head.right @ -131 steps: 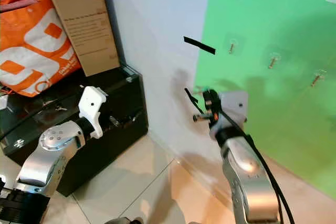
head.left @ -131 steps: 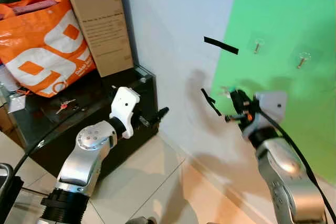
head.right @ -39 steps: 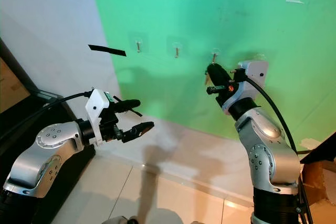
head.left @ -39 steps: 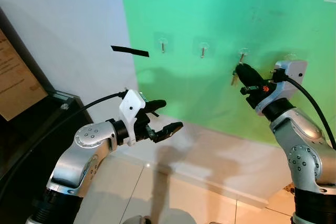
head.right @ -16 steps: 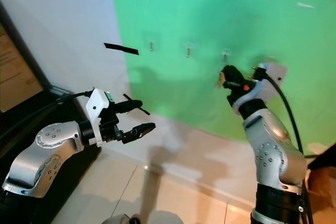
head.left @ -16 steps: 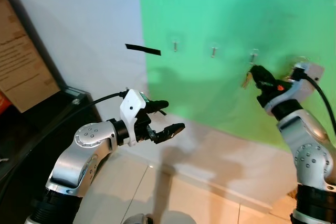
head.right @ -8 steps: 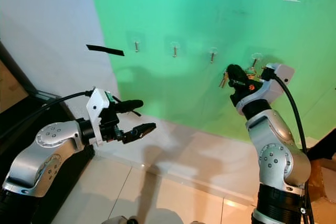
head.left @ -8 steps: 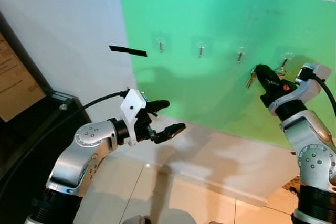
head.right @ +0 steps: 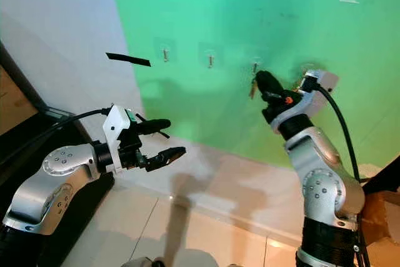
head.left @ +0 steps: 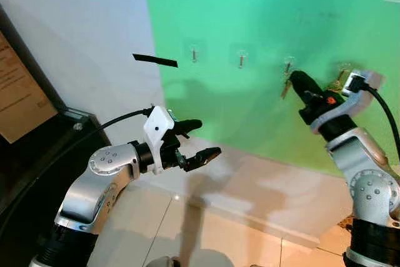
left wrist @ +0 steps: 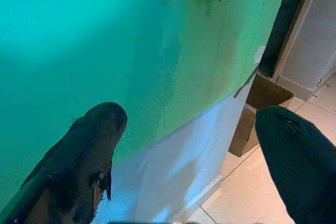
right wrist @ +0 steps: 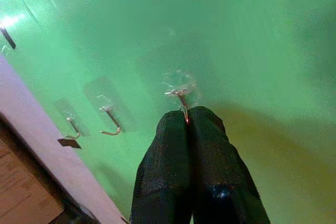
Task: Hang keys on a hook
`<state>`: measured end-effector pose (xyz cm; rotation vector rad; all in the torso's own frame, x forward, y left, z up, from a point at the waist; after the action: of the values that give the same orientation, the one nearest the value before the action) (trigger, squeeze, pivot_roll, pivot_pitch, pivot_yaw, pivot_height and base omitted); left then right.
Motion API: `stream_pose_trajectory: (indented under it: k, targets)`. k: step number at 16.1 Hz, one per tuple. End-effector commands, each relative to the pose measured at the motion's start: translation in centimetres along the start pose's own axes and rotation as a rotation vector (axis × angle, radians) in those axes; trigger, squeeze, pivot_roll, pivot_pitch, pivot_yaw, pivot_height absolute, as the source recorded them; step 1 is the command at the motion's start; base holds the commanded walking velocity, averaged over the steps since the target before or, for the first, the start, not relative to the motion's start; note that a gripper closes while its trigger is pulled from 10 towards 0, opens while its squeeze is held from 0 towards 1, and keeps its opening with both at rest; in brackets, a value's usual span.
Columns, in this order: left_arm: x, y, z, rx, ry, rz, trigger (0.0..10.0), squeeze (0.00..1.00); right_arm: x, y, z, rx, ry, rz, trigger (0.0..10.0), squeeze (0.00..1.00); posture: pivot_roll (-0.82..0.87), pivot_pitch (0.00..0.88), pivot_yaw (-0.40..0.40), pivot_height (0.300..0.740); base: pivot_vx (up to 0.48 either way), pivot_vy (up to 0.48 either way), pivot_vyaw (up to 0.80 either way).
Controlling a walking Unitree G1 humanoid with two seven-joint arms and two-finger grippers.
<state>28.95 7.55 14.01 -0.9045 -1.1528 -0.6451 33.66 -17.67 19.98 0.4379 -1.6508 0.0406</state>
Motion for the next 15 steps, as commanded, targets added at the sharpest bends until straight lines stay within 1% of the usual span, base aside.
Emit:
stream_pose_trajectory:
  k: [1,4,9,12,15]
  targets:
    - [0.5,-0.1,-0.1,-0.008,0.001,-0.017,10.0,0.0,0.3,0.4,-0.4,0.024,-0.006,-0.01,10.0,0.0,-0.05,0.0,0.058,0.74,0.0,0.0,0.0]
    - [0.5,-0.1,-0.1,-0.009,0.001,-0.016,10.0,0.0,0.4,0.6,-1.0,0.028,-0.01,-0.012,10.0,0.0,-0.05,0.0,0.06,0.74,0.0,0.0,0.0]
    - [0.4,-0.2,-0.1,-0.012,0.002,-0.013,10.0,0.0,0.4,0.1,-1.2,0.004,-0.013,-0.013,10.0,0.0,-0.05,0.0,0.058,0.74,0.0,0.0,0.0]
    - [0.3,-0.3,-0.2,-0.013,0.001,-0.012,10.0,0.0,0.1,-1.4,-1.2,-0.081,-0.002,-0.015,10.0,0.0,-0.06,0.0,0.059,0.74,0.0,0.0,0.0]
    - [0.3,-0.3,-0.2,-0.015,0.001,-0.01,10.0,0.0,-0.6,-2.1,-1.1,-0.113,0.028,-0.016,10.0,0.0,-0.06,0.0,0.059,0.74,0.0,0.0,0.0]
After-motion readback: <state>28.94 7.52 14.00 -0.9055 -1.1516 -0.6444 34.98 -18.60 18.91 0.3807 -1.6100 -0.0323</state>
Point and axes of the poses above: a point about 5 cm out from each wrist's last joint towards the gripper, its own z axis pointing back from the gripper into the wrist, its own x axis along the axis of the wrist's last joint, y = z × x, the point moved 5 cm from there along -z, pointing out of the wrist towards the gripper, and after that the axes turned 14 degrees about z, right-handed, at the moved point
